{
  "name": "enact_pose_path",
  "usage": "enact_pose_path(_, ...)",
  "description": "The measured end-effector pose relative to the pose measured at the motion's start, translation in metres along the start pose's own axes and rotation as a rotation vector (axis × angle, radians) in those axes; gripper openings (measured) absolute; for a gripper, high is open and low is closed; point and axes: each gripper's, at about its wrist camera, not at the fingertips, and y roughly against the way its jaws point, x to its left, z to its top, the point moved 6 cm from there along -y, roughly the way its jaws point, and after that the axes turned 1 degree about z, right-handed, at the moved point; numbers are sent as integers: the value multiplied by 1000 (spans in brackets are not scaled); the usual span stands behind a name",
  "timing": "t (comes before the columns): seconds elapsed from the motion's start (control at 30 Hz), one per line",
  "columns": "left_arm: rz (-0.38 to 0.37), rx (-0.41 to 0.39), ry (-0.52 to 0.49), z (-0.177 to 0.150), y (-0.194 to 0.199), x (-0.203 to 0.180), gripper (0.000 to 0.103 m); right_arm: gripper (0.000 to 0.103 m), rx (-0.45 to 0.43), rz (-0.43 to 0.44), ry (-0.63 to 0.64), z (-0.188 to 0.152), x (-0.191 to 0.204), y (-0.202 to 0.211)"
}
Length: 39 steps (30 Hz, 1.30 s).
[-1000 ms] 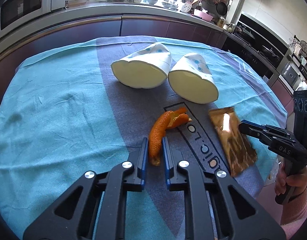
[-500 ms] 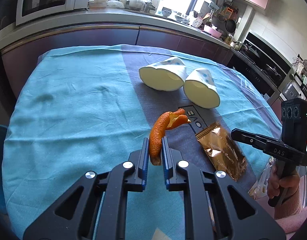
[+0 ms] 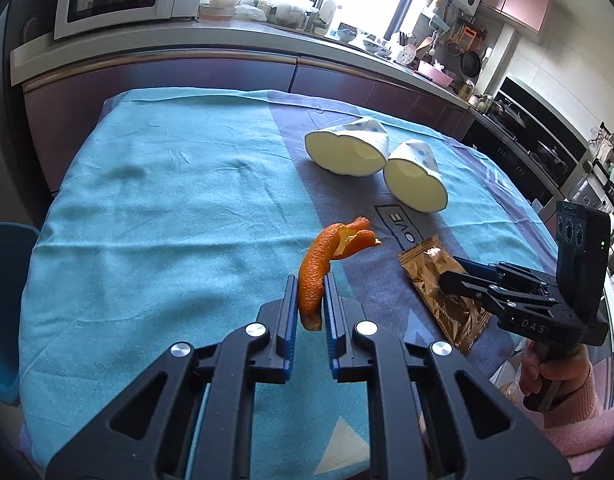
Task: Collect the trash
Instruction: 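Grasp the orange peel with the left gripper while the right gripper grasps the bronze wrapper, then carry the peel and bronze wrapper to the teal bin and release them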
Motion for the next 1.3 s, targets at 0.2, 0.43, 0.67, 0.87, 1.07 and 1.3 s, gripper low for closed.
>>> enact_pose_path(0.2, 14, -9, 20, -2, 5, 8, 13, 16, -16, 24, 13, 3, 5, 2)
enact_pose_path(0.43, 39, -40, 45, -5, 22, 22, 13, 14, -52, 120, 25, 24, 25, 5)
enact_pose_path(0.67, 84, -78, 83, -8, 45, 43, 13, 14, -48, 203, 86, 48, 66, -9)
enact_pose_path(0.87, 137, -126, 151, -11, 72, 71, 13, 14, -35, 272, 162, 68, 110, -26)
enact_pose_path(1.07, 208, -169, 227, -18, 100, 106, 13, 14, -18, 331, 258, 85, 156, -43)
enact_pose_path(1.3, 280, -212, 303, -27, 127, 142, 13, 14, 15, 389, 350, 97, 207, -62)
